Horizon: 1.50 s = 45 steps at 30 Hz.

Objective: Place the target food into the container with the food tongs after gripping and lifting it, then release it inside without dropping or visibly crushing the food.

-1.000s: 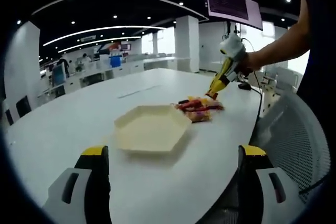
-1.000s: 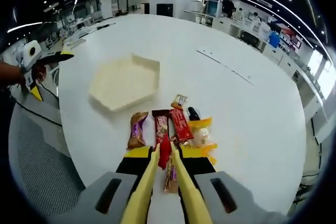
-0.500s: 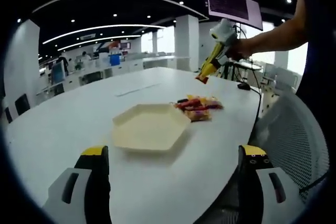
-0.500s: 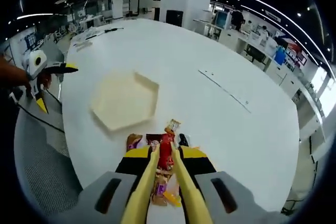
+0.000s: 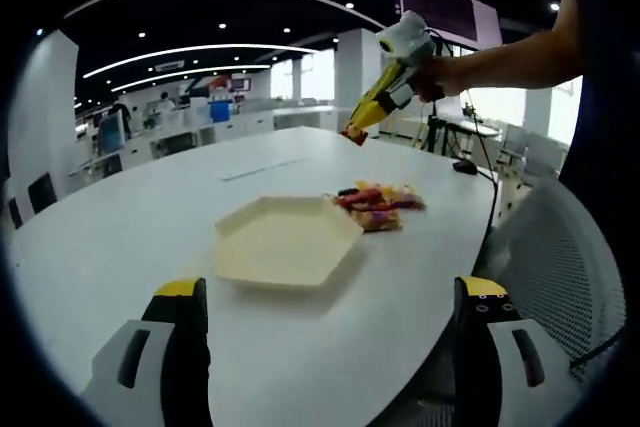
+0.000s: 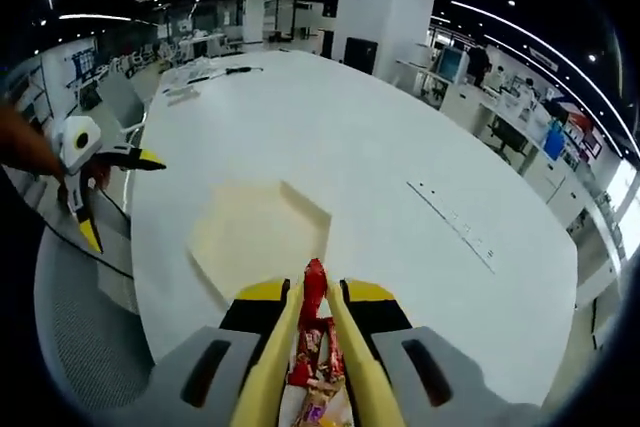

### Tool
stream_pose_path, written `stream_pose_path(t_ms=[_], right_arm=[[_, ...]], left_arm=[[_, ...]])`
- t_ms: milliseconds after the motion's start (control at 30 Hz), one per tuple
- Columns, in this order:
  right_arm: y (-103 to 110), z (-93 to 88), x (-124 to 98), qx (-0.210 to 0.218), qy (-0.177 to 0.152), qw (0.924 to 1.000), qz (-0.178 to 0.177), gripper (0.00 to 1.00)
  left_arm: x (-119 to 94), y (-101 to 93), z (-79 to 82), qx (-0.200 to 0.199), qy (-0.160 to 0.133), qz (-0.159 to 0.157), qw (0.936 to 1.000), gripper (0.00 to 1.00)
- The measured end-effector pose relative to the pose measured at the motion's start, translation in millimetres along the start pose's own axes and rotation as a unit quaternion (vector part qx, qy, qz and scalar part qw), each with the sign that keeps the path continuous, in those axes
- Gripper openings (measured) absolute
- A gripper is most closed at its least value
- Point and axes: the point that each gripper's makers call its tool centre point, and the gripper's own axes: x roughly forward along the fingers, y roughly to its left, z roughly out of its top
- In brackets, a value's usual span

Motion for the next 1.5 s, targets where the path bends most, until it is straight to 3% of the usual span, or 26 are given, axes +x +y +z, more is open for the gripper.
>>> stream_pose_path(t_ms=[400,700,933,1267,1500], right_arm=[[31,54.6,34,-0.063,0.002,0.9968,0.05,0.19],[48,77.8,56,-0.085,0.006,0.9932,0.079,0.19],[52,80.6,70,-0.092,0.017,0.9916,0.089,0.19],[56,88.5,74,-0.103,-0.004,0.9899,0.097,0.23],[55,84.9,71,-0.104,-0.001,0.9893,0.103,0.24]], left_arm=[[0,-0.2,1.0,0.011,-0.001,0.004,0.9999,0.99],[1,0.2,-0.9,0.015,0.006,0.007,0.9998,0.99],[1,1.7,-1.1,0.016,0.006,0.01,0.9998,0.99],[1,3.6,-1.9,0.016,0.007,0.013,0.9998,0.99],[1,2.9,-2.5,0.017,0.009,0.013,0.9997,0.99]])
